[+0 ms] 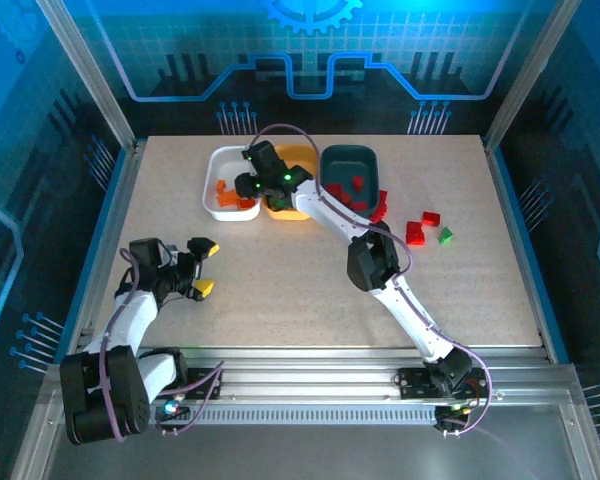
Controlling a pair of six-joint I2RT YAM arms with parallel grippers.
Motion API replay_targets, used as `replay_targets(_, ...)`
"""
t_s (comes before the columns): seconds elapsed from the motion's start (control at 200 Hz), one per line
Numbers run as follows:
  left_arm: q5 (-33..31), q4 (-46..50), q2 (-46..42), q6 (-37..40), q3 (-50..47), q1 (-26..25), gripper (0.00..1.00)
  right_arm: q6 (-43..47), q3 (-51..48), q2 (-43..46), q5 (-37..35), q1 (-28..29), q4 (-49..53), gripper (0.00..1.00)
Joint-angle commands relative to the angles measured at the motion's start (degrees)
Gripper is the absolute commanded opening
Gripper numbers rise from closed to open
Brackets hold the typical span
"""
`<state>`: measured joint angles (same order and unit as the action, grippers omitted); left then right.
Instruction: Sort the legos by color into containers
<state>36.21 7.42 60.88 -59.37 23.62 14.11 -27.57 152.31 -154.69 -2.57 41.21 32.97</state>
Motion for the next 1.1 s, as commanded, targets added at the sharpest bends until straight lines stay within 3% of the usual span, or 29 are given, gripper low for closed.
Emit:
replay_targets(0.0,3.02,-0.24,-0.36,1.82,-0.44,0.39,0.99,2.01,3.27,-1.28,-0.21,0.52,3.47,0.53)
replay_targets(0.03,3.29,-0.47,-0.28,1.75,-0.37,0.39,0.99,2.75,3.69,-1.16,-0.97,0.71,4.49,0.62)
replay_targets(0.075,3.81,-0.92,-0.15,1.77,-0.18,0.39,0.99,3.79,4.19,-0.44,-1.64,1.01,5.78,0.67)
replay_targets(0.31,5.45,-2.14,-1.66,1.66,1.66,-0.21,0.99,7.42,-0.85,11.43,-5.93,1.87,7.38,0.67)
replay_targets(0.385,3.60,0.73,-4.69,4.15,4.04,-3.61,0.99,8.85,-11.41,20.47,-11.38,2.46,5.20,0.65)
replay_targets(0.49,-4.33,7.56,-7.35,10.28,8.95,-13.33,0.99,8.93,-35.59,37.40,-16.89,1.39,-3.87,0.66)
replay_targets(0.63,-9.28,8.33,-3.94,13.06,12.38,-23.69,0.99,1.84,-59.98,52.71,-18.38,-6.68,-3.87,0.65)
replay_targets(0.815,-11.73,6.02,5.03,14.88,16.95,-35.64,0.99,-3.05,-85.09,67.76,-14.51,-25.47,-0.81,0.67)
replay_targets(0.946,-13.99,1.37,12.77,14.02,20.01,-45.09,0.99,-0.26,-92.33,72.81,-10.79,-35.96,0.55,0.76)
replay_targets(1.096,-13.62,-0.15,23.15,13.02,26.37,-50.58,0.99,1.43,-93.02,69.39,-6.86,-43.91,-0.02,0.78)
